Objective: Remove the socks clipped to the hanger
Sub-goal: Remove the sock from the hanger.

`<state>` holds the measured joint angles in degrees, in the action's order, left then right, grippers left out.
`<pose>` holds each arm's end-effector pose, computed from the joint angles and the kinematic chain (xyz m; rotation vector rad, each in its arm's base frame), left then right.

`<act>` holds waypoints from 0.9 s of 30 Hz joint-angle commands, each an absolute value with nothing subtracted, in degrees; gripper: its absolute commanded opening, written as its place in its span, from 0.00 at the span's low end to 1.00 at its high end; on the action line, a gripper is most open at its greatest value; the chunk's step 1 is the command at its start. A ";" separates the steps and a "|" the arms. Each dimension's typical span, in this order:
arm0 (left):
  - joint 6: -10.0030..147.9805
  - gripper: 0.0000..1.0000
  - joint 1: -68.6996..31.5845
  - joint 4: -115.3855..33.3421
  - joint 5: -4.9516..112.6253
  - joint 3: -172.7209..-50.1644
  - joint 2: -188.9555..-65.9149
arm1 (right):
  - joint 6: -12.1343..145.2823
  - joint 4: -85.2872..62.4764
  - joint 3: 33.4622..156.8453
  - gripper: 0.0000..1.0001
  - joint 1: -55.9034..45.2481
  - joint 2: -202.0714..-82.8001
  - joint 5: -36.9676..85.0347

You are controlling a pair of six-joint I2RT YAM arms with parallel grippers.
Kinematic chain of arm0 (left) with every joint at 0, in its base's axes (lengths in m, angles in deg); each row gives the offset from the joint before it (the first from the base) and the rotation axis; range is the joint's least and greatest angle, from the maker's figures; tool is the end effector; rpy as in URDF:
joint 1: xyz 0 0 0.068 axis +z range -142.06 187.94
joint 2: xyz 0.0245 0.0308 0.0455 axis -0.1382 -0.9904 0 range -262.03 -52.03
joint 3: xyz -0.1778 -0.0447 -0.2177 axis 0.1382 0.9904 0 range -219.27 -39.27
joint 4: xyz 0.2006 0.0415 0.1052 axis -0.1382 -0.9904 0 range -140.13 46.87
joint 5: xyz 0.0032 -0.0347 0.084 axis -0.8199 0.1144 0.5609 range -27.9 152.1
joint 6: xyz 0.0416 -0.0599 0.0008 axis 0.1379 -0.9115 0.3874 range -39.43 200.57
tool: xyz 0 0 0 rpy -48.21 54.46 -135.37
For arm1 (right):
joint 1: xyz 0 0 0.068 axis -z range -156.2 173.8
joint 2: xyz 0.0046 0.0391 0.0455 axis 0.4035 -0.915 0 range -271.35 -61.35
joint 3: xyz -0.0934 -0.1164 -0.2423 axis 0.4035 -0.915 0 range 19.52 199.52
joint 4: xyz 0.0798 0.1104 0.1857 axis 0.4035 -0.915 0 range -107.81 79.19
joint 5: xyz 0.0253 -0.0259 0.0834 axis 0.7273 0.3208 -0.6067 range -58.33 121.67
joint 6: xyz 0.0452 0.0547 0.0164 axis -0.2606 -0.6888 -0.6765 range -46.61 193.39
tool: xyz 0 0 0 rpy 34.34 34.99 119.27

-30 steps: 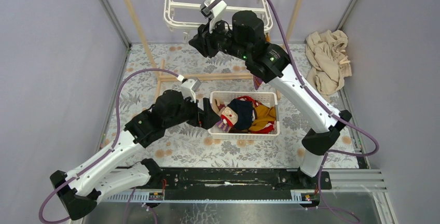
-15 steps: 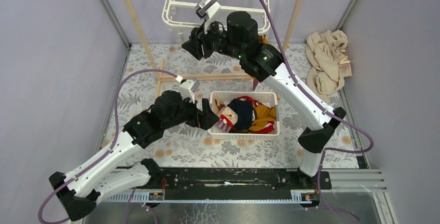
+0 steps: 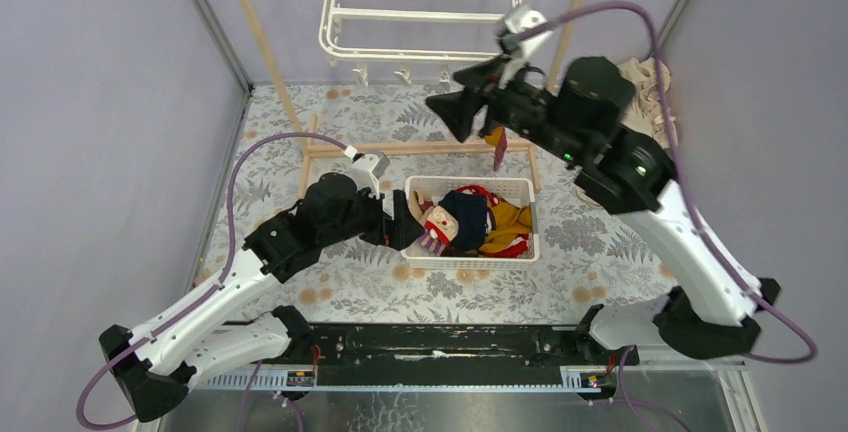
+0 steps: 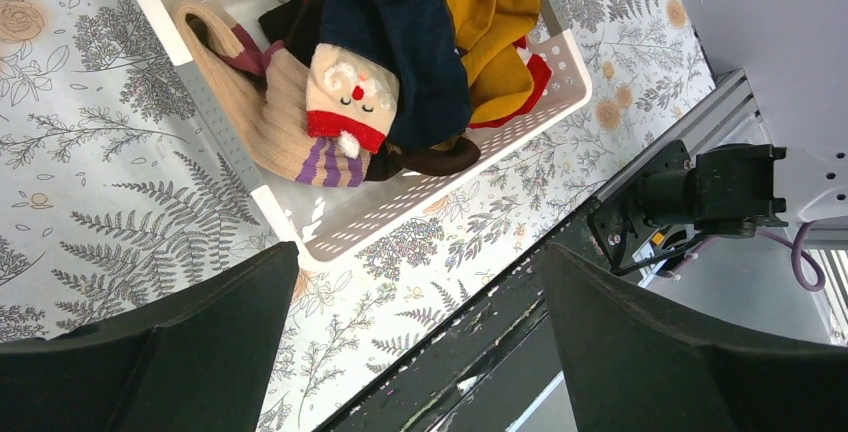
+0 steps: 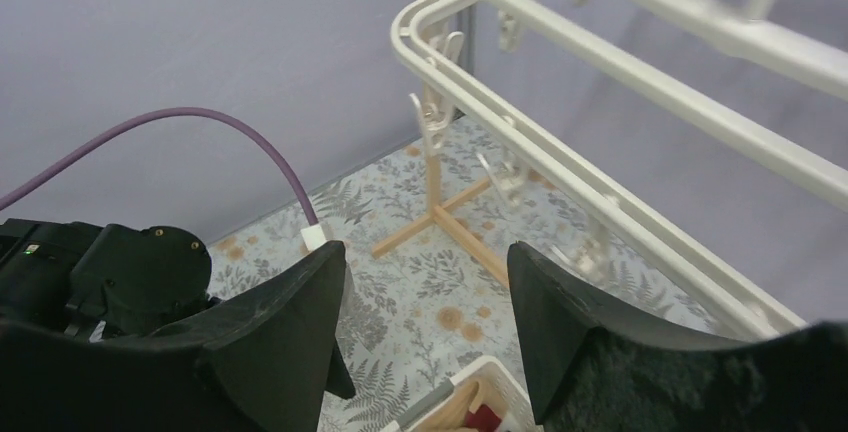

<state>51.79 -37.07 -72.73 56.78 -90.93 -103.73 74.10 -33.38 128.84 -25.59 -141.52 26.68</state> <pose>0.1212 -0.1293 0.3236 0.3709 2.1773 -0.8525 0.1664 0.2022 0.5564 -0.7013 1.3275 0.7531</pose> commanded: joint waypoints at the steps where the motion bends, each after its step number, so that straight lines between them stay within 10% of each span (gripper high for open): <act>1: 52.09 0.98 -37.32 -71.96 56.66 -93.21 -104.23 | 73.65 -35.32 124.30 0.68 -25.72 -134.18 38.51; 10: 51.97 0.98 -37.32 -72.04 55.95 -94.21 -105.28 | 64.81 -36.93 111.86 0.72 -7.05 -125.26 41.68; 17: 51.84 0.99 -37.32 -72.33 55.82 -94.48 -105.02 | 54.46 -23.74 93.03 0.75 12.71 -122.62 21.80; 27: 51.85 0.98 -37.32 -73.05 56.33 -93.59 -103.96 | 54.74 -4.99 82.22 0.76 14.12 -124.27 15.49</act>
